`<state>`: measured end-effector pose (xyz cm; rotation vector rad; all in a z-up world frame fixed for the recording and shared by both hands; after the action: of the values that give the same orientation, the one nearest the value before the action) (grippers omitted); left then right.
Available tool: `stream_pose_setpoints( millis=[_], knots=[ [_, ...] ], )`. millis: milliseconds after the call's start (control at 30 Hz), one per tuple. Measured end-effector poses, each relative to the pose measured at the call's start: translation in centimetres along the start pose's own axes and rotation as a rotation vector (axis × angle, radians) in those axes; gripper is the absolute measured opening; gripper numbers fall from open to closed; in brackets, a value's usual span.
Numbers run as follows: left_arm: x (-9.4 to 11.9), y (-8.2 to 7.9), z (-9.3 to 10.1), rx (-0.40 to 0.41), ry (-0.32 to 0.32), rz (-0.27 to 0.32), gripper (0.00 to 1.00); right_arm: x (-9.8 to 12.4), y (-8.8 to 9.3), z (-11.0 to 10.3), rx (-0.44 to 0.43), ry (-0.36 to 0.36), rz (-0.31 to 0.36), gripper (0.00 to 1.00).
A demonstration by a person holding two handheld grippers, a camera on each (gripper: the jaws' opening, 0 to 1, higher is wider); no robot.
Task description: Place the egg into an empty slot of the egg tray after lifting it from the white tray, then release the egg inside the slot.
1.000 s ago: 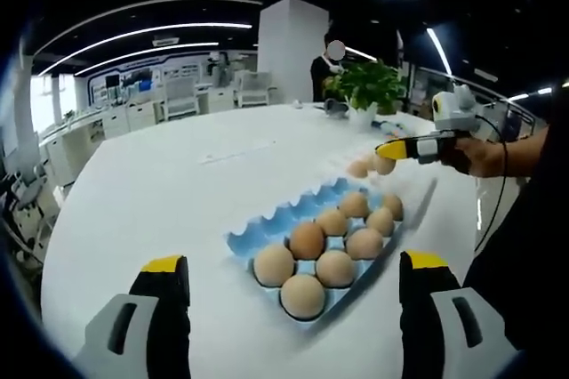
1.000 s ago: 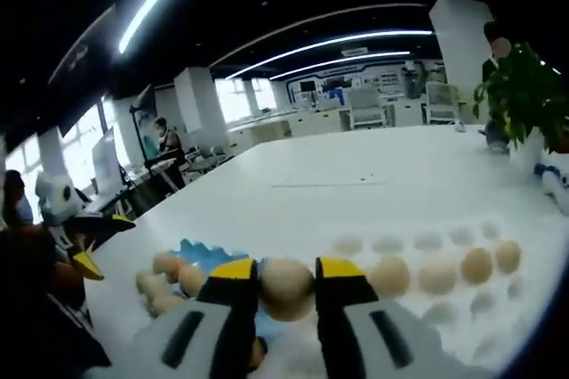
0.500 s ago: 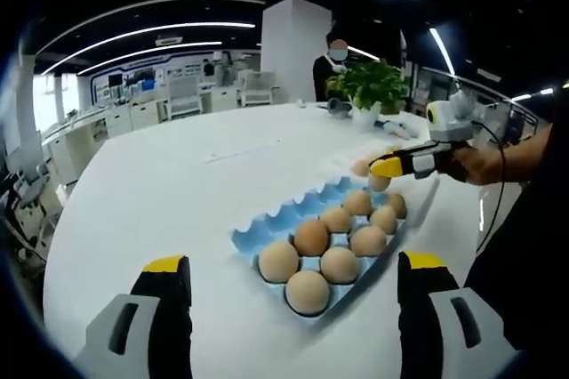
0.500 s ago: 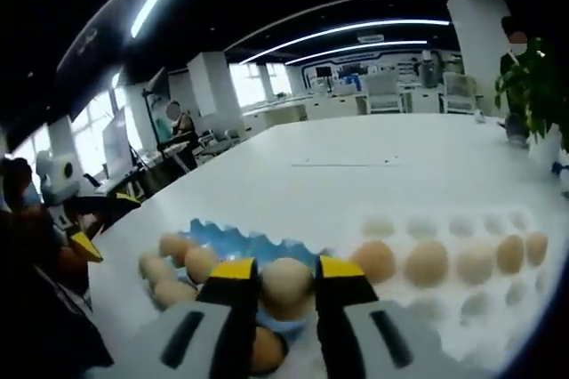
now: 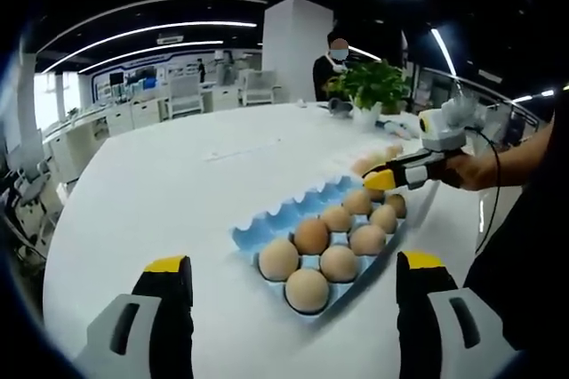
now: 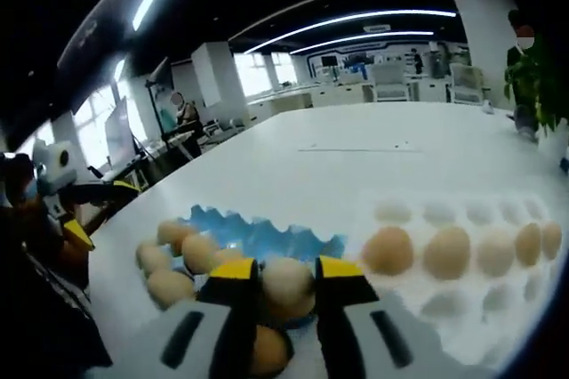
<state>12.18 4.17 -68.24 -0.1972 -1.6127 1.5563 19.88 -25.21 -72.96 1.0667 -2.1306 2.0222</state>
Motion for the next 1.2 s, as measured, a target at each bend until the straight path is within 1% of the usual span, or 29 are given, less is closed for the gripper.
stream_pose_setpoints(
  millis=[100, 233, 333, 567, 700, 800, 900, 1033, 1200],
  knots=[
    [-0.03, 0.07, 0.03, 0.004, 0.005, -0.004, 0.95, -0.41, 0.3, 0.04, -0.018, -0.001, -0.012, 0.25],
    [-0.03, 0.09, 0.06, 0.006, 0.007, -0.003, 0.95, -0.48, 0.53, -0.03, -0.011, 0.002, -0.019, 0.25],
    [0.03, 0.08, 0.0, 0.0, 0.002, -0.004, 0.94, -0.43, 0.75, 0.04, -0.023, -0.003, -0.019, 0.25],
    [-0.02, -0.02, -0.11, -0.004, -0.002, -0.005, 0.93, -0.43, 0.62, 0.14, -0.032, 0.001, -0.02, 0.25],
    [-0.06, -0.11, -0.04, -0.006, 0.001, 0.001, 0.93, -0.53, 0.58, -0.06, 0.014, 0.004, -0.025, 0.25],
    [-0.03, -0.05, -0.09, -0.011, -0.002, -0.005, 0.92, -0.57, 0.56, -0.03, 0.021, 0.004, -0.026, 0.25],
    [0.02, -0.03, -0.13, -0.011, -0.003, -0.005, 0.93, -0.66, 0.61, -0.13, 0.087, 0.004, -0.027, 0.25],
    [0.02, -0.09, -0.21, -0.008, -0.005, 0.0, 0.93, -0.81, 0.57, -0.07, 0.053, -0.003, -0.033, 0.25],
    [-0.07, -0.15, -0.16, -0.014, 0.0, 0.0, 0.93, -0.8, 0.61, -0.08, 0.058, -0.006, -0.033, 0.25]
  ],
)
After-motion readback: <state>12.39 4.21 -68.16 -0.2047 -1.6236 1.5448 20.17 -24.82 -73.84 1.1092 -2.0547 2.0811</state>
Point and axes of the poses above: the point that each gripper's makers call its tool centre point, and the gripper's own axes: x roughly backward along the fingers, z roughly to its right, y roughly out of its underside, the point moved 9 cm from there along x, roughly backward along the fingers, and after that the axes turned 9 degrees about y, right-handed, at the moved point
